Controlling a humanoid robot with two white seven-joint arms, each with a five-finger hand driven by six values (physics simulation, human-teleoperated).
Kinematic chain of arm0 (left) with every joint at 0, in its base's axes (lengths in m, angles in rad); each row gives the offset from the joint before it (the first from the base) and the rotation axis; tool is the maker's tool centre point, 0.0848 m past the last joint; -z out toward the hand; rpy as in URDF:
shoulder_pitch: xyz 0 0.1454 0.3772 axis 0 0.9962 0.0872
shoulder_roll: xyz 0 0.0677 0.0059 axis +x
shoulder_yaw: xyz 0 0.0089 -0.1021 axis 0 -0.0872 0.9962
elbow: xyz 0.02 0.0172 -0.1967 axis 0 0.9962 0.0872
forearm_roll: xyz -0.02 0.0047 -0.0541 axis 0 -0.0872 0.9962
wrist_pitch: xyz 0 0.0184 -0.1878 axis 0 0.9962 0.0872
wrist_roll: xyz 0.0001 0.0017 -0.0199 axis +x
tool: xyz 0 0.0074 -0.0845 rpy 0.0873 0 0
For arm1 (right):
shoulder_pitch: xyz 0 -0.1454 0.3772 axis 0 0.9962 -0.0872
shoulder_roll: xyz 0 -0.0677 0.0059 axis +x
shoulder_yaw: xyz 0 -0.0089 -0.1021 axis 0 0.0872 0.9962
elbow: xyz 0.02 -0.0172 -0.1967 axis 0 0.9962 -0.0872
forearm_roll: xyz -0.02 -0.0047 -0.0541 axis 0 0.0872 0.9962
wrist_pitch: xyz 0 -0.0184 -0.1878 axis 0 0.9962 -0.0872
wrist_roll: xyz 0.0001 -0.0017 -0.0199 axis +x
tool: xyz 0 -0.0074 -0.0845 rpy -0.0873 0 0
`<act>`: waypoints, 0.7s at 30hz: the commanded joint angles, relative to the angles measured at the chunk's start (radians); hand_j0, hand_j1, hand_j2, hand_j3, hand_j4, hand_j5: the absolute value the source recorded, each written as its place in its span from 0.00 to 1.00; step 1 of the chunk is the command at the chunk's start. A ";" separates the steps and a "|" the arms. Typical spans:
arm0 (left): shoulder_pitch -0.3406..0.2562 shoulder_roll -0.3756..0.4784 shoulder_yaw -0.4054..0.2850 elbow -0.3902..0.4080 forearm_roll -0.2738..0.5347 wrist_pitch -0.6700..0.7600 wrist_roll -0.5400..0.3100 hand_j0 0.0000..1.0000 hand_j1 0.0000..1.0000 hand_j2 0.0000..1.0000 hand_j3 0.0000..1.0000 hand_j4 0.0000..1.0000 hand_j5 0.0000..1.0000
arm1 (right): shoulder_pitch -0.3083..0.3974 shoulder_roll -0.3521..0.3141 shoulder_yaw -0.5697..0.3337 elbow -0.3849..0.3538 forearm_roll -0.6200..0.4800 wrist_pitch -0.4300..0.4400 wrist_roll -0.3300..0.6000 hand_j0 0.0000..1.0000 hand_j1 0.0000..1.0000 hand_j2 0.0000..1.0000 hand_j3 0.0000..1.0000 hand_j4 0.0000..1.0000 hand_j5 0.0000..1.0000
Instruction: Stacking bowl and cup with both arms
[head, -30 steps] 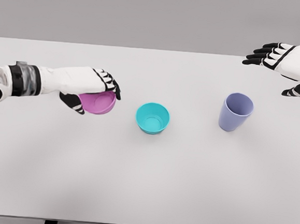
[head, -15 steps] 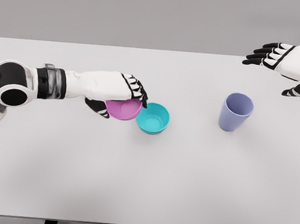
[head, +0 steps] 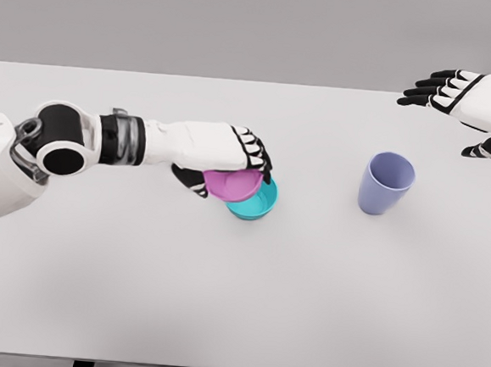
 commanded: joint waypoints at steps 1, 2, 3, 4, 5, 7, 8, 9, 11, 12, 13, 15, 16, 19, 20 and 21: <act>0.000 -0.026 -0.016 0.028 -0.002 0.002 0.000 0.57 0.57 0.57 0.57 0.57 0.57 | 0.000 -0.001 0.000 0.000 -0.005 0.003 -0.001 1.00 1.00 1.00 1.00 1.00 1.00; -0.005 -0.031 -0.021 0.041 -0.002 0.002 0.000 0.57 0.57 0.57 0.57 0.57 0.57 | 0.000 -0.001 0.001 -0.002 -0.005 0.003 -0.001 1.00 1.00 1.00 1.00 1.00 1.00; -0.009 -0.042 -0.030 0.045 -0.002 0.002 0.000 0.57 0.57 0.57 0.57 0.57 0.57 | 0.000 -0.001 0.001 0.000 -0.005 0.003 -0.001 1.00 1.00 1.00 1.00 1.00 1.00; -0.015 -0.049 -0.036 0.056 -0.002 0.002 0.000 0.57 0.57 0.57 0.57 0.57 0.57 | 0.000 -0.001 0.001 -0.002 -0.005 0.003 -0.001 1.00 1.00 1.00 1.00 1.00 1.00; -0.018 -0.051 -0.044 0.065 -0.002 0.002 0.000 0.57 0.57 0.57 0.57 0.57 0.57 | 0.000 -0.001 0.001 -0.002 -0.005 0.003 -0.001 1.00 1.00 1.00 1.00 1.00 1.00; -0.029 -0.062 -0.065 0.084 -0.003 0.002 0.000 0.57 0.57 0.57 0.57 0.57 0.57 | 0.000 -0.001 0.001 -0.002 -0.005 0.003 -0.001 1.00 1.00 1.00 1.00 1.00 1.00; -0.031 -0.074 -0.065 0.096 -0.003 0.002 0.000 0.58 0.58 0.58 0.58 0.58 0.58 | 0.000 -0.001 0.001 -0.002 -0.005 0.003 -0.001 1.00 1.00 1.00 1.00 1.00 1.00; -0.034 -0.078 -0.067 0.107 -0.006 0.002 0.000 0.57 0.57 0.57 0.57 0.57 0.57 | 0.000 -0.001 0.001 -0.002 -0.005 0.003 -0.001 1.00 1.00 1.00 1.00 1.00 1.00; -0.034 -0.092 -0.067 0.117 -0.018 0.000 0.000 0.58 0.58 0.58 0.58 0.58 0.58 | 0.000 -0.001 0.001 -0.002 -0.005 0.003 -0.001 1.00 1.00 1.00 1.00 1.00 1.00; -0.034 -0.097 -0.067 0.120 -0.023 0.000 0.000 0.58 0.58 0.58 0.58 0.58 0.58 | 0.000 -0.001 0.000 0.000 -0.005 0.003 -0.001 1.00 1.00 1.00 1.00 1.00 1.00; -0.035 -0.097 -0.073 0.120 -0.023 0.002 0.000 0.58 0.58 0.58 0.58 0.58 0.58 | 0.000 -0.001 0.001 -0.002 -0.005 0.003 -0.001 1.00 1.00 1.00 1.00 1.00 1.00; -0.037 -0.105 -0.079 0.134 -0.029 0.000 0.000 0.58 0.58 0.58 0.58 0.58 0.58 | 0.000 -0.001 0.001 -0.002 -0.005 0.003 -0.001 1.00 1.00 1.00 1.00 1.00 1.00; -0.037 -0.105 -0.081 0.140 -0.029 -0.003 0.000 0.58 0.58 0.58 0.58 0.58 0.58 | 0.000 -0.001 0.001 -0.002 -0.005 0.003 -0.001 1.00 1.00 1.00 1.00 1.00 1.00; -0.035 -0.105 -0.082 0.140 -0.029 -0.007 0.000 0.58 0.58 0.58 0.58 0.58 0.58 | 0.000 -0.001 0.001 -0.002 -0.005 0.003 -0.001 1.00 1.00 1.00 1.00 1.00 1.00; -0.035 -0.105 -0.082 0.140 -0.029 -0.007 0.000 0.58 0.58 0.58 0.58 0.58 0.58 | 0.000 -0.001 0.001 0.000 -0.005 0.003 -0.001 1.00 1.00 1.00 1.00 1.00 1.00; -0.035 -0.105 -0.082 0.143 -0.029 -0.009 0.000 0.58 0.58 0.58 0.58 0.58 0.58 | 0.000 -0.001 0.001 -0.002 -0.005 0.003 -0.001 1.00 1.00 1.00 1.00 1.00 1.00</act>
